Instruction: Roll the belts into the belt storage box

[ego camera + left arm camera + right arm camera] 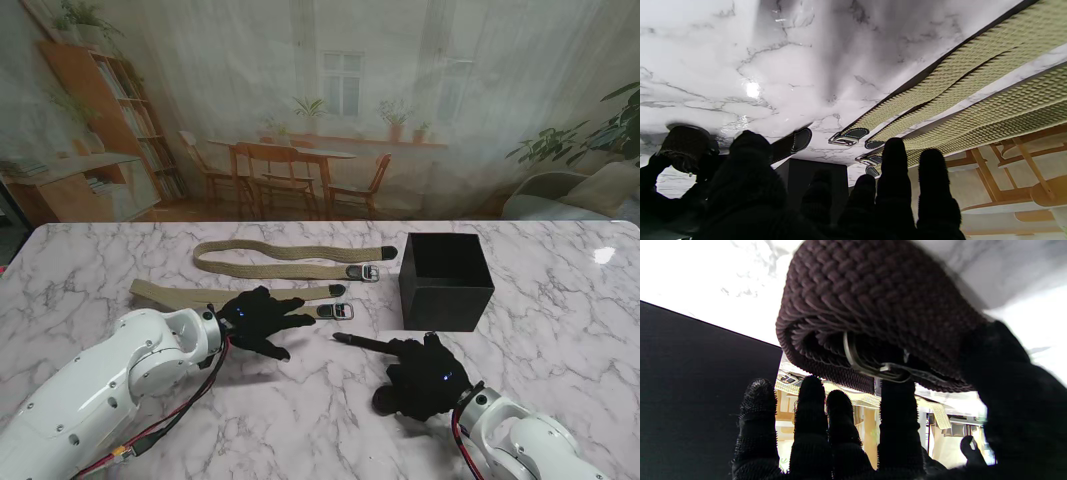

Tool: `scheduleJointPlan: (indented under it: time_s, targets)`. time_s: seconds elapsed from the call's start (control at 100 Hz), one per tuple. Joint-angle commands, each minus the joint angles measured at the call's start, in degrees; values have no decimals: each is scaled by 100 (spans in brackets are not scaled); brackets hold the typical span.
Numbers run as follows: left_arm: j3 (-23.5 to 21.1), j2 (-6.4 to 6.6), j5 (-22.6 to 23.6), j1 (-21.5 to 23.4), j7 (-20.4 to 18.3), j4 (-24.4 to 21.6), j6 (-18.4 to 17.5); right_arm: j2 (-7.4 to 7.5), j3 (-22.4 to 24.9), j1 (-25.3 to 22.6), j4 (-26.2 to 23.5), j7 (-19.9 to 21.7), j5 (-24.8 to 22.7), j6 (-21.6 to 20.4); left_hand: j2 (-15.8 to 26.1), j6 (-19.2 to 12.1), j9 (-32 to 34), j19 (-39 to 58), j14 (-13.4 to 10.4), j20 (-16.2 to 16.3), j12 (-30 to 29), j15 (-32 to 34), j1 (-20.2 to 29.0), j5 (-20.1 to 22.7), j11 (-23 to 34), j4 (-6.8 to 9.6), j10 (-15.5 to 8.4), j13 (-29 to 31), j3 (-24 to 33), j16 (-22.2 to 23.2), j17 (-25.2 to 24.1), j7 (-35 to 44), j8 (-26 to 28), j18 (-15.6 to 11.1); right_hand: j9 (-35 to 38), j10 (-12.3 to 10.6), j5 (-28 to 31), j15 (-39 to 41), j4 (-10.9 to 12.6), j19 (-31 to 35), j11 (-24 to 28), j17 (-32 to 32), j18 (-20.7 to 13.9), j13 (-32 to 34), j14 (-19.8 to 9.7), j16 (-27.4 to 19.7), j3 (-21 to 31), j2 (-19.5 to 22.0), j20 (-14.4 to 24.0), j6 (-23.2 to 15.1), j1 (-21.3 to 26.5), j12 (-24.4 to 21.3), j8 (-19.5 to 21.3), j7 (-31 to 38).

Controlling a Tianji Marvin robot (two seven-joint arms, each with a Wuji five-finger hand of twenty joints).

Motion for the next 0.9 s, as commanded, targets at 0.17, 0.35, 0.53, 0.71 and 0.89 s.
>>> scheduleJointPlan:
  time_s: [0.17,0.35,0.53,0.71,0.89]
  targets:
    - [431,-117,-260,-346,-50,247,223,-5,-68,-4,33,5,101,-124,-128,111,-366,-112,72,-56,-100,-104,-23,-367,85,34,79,-77,-16,-77,-83,-114,-154,-10,-155,-92,648,-34,137,-66,67,-80,-65,-157,-48,-80,452,484,-29,-785,315,28,160,1190]
    - [691,-139,-443,-536,-84,358,359,-5,-134,30,38,48,231,-393,-127,147,-381,-90,73,-50,-73,-69,-7,-377,218,34,44,-61,-12,-71,-85,-92,-184,-10,-138,-139,634,-24,139,-53,83,-45,-117,-126,-99,-88,462,493,-39,-845,287,33,166,1199]
    - [1208,-184,-778,-915,-84,639,560,-2,-140,3,-23,56,253,-557,-198,194,-439,-54,70,-34,-63,-43,7,-425,289,37,52,-68,-16,-57,-82,-90,-210,-23,-121,-165,636,-32,139,-53,86,-37,-136,-118,-118,-99,479,487,-49,-870,275,32,162,1206]
    - [1772,-242,-1053,-1302,-10,960,755,8,-155,-17,-67,23,215,-655,-235,188,-421,24,34,-4,-40,12,169,-403,382,58,31,-31,53,-25,-32,-58,-220,-60,-101,-184,636,-49,133,-59,72,-43,-141,-126,-129,-111,484,483,-61,-883,267,24,154,1204]
    - [2148,-315,-1255,-1552,155,1241,923,9,-175,-13,-76,27,225,-692,6,-355,-447,216,-16,51,232,109,748,-149,672,41,-96,-118,32,79,-30,573,426,-123,-75,-207,635,-56,129,-64,65,-49,-140,-122,-122,-118,480,493,-70,-892,260,20,153,1202]
